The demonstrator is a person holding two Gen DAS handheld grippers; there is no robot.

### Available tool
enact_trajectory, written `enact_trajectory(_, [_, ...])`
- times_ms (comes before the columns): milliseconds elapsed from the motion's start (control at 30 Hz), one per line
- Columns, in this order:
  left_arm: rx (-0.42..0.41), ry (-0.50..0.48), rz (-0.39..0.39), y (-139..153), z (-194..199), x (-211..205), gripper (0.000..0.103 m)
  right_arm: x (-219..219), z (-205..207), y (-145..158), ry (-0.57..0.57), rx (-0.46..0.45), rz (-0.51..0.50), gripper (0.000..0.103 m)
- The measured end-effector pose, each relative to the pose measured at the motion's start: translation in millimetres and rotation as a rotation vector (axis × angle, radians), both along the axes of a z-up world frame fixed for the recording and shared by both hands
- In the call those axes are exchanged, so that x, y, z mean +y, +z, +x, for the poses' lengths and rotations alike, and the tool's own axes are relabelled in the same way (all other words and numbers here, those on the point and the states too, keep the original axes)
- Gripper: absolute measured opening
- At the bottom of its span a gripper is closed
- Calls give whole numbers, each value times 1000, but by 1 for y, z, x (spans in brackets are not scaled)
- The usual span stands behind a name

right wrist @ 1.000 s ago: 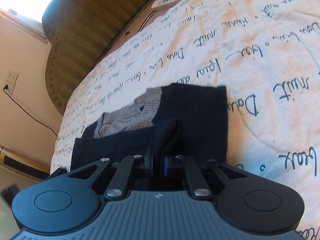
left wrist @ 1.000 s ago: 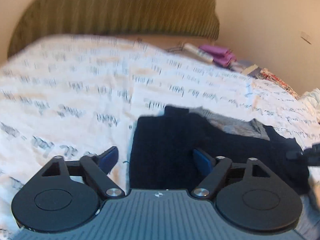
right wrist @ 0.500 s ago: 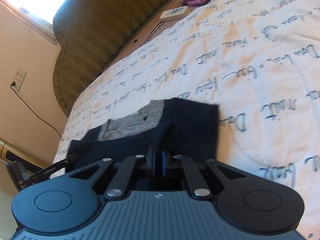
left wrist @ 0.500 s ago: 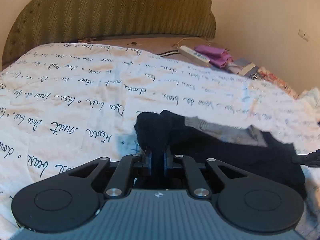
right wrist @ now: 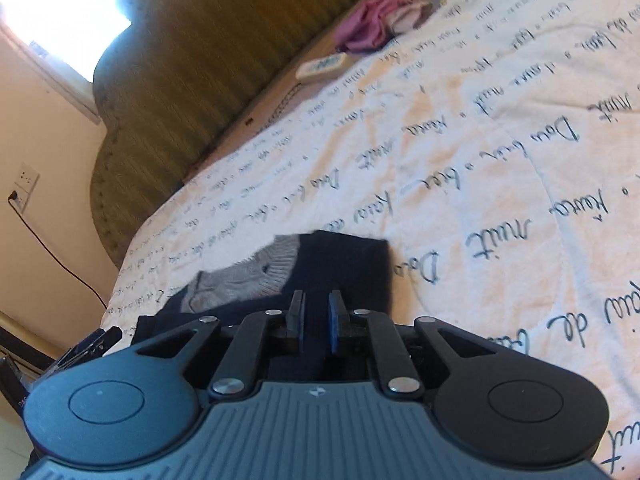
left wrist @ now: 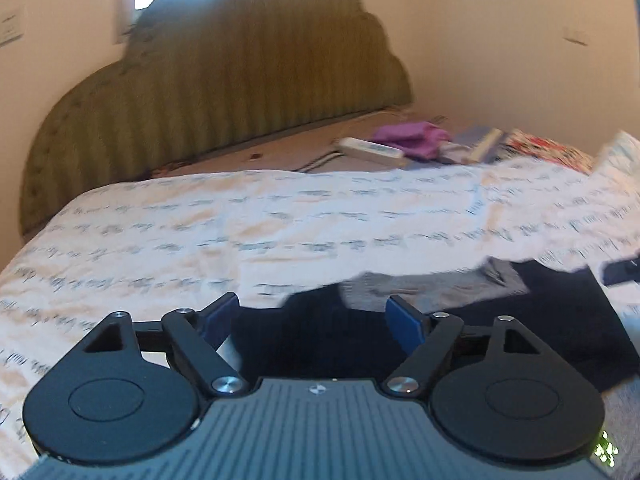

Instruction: Fold small clothes

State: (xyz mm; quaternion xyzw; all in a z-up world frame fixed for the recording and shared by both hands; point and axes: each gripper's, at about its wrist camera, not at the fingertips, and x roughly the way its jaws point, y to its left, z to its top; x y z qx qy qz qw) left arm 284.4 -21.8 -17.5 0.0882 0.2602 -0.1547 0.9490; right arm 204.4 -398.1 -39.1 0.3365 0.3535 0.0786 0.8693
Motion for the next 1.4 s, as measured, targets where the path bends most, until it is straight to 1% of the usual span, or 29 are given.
enact_trajectory(67, [30, -19, 58, -17, 3, -22, 84, 22, 9, -1, 55, 11, -19, 11])
enact_trajectory(100, [57, -21, 70, -24, 7, -28, 84, 34, 14, -3, 83, 25, -58, 11])
enact_trajectory(167, [116, -11, 96, -45, 15, -36, 84, 60, 23, -9, 127, 67, -180, 11])
enact_trajectory(200, [138, -7, 107, -55, 19, -36, 85, 69, 25, -14, 139, 92, -246, 11])
enact_trajectory(233, [142, -1, 101, -62, 21, -34, 89, 74, 26, -18, 148, 99, -295, 11])
enact_trajectory(267, [146, 21, 81, -68, 23, -29, 93, 75, 24, -20, 151, 89, -314, 10])
enact_trajectory(300, [164, 35, 58, -70, 27, -23, 94, 73, 23, -22, 147, 86, -315, 10])
enact_trajectory(333, [184, 39, 32, -72, 31, -19, 97, 71, 21, -23, 143, 87, -316, 10])
enact_trajectory(400, [177, 43, 43, -73, 33, -19, 100, 67, 17, -29, 148, 64, -319, 9])
enact_trajectory(500, [133, 52, 92, -70, 28, -27, 100, 71, 17, -29, 146, 50, -348, 8])
enact_trajectory(533, [122, 63, 98, -66, 23, -26, 99, 74, 16, -26, 147, 47, -370, 8])
enact_trajectory(567, [114, 68, 98, -61, 17, -24, 93, 78, 12, -21, 141, 43, -397, 9])
enact_trajectory(600, [113, 68, 91, -55, 8, -20, 91, 81, 6, -15, 128, 43, -424, 10])
enact_trajectory(633, [124, 56, 72, -46, -4, -15, 82, 85, -4, -8, 119, 38, -443, 11])
enact_trajectory(667, [134, 39, 47, -40, -15, -10, 84, 88, -16, -1, 129, 15, -435, 11])
enact_trajectory(733, [150, 8, -2, -34, -37, 1, 86, 91, -40, 6, 159, -27, -372, 11])
enact_trajectory(800, [162, -7, 17, -36, -52, 1, 87, 96, -51, 1, 169, -16, -323, 11])
enact_trajectory(833, [164, -8, 42, -40, -59, 0, 87, 101, -54, -6, 183, 9, -323, 11])
enact_trajectory(900, [179, -4, 92, -47, -71, -1, 86, 111, -60, -22, 191, 74, -370, 11])
enact_trajectory(967, [195, -13, 118, -52, -88, 4, 87, 114, -77, -23, 170, 53, -381, 11])
enact_trajectory(1033, [213, -11, 108, -52, -106, 14, 89, 115, -95, -17, 154, 51, -353, 12])
enact_trajectory(1100, [246, 13, 94, -52, -122, 21, 92, 120, -116, -15, 162, 35, -323, 14])
enact_trajectory(1200, [284, 32, 56, -52, -145, 28, 92, 136, -145, -20, 169, 43, -344, 14])
enact_trajectory(1267, [285, 28, 60, -50, -162, 28, 93, 148, -162, -21, 155, 37, -370, 14])
enact_trajectory(1333, [269, 27, 70, -49, -179, 29, 93, 156, -177, -20, 134, 30, -373, 15])
enact_trajectory(1400, [295, 17, 68, -51, -192, 32, 95, 162, -191, -21, 125, 27, -368, 16])
